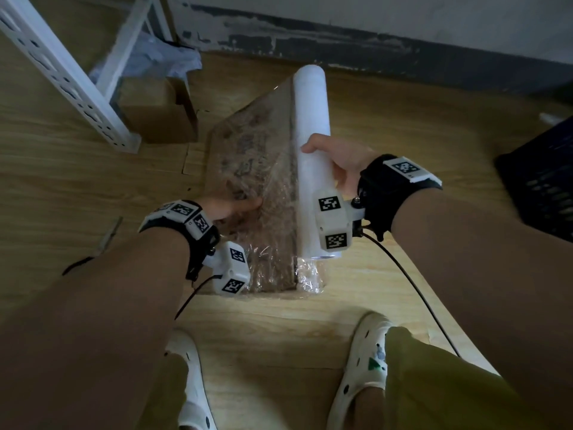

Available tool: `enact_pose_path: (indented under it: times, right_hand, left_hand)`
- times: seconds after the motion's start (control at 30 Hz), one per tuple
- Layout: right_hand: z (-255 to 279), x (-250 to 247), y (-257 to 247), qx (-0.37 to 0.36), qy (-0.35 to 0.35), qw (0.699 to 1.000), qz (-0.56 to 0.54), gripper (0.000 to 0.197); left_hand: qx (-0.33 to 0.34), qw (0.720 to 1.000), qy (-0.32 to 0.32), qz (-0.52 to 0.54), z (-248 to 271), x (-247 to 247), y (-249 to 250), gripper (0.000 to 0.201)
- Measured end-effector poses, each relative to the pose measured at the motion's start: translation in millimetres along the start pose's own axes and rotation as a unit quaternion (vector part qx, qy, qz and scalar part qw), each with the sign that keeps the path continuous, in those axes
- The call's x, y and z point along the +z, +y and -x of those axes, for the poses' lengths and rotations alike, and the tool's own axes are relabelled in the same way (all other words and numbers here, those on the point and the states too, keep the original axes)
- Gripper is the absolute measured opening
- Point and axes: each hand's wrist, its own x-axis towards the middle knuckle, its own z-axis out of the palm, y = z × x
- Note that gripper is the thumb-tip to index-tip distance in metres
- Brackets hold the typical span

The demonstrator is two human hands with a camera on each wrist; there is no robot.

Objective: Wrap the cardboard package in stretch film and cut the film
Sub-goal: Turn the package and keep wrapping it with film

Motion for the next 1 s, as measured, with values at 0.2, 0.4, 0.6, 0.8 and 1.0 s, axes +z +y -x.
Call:
enact_pose_path:
  times: [0.2,0.4,0.6,0.8,1.0]
  right_hand:
    - [6,19,-7,-0.047,-0.027,0.998,-0.023,0.053]
    - [9,28,-14,-0.068,-0.037,0.997,-0.024,0.051]
    - [17,39,-23,-0.082,-0.072,0.994,-0.012,0.038]
    - [29,67,-43,-0.091,-0.100,0.989,0.064,0.059]
    - [31,78,-47,-0.091,-0.064,0.993,0.049,0.059]
  left_hand:
    - [-0.034,0.989,-0.001,0.147,5,-12,-4,0.107]
    - [0.012,0.996,0.010,0.092,14,-18,34,0.098]
    - [0.026,0.998,-0.020,0.059,8,-27,47,0.091]
    - [0.028,0.991,0.003,0.134,7,-39,32,0.081]
    - [0.261,0.947,0.145,0.115,11,-55,40,0.080]
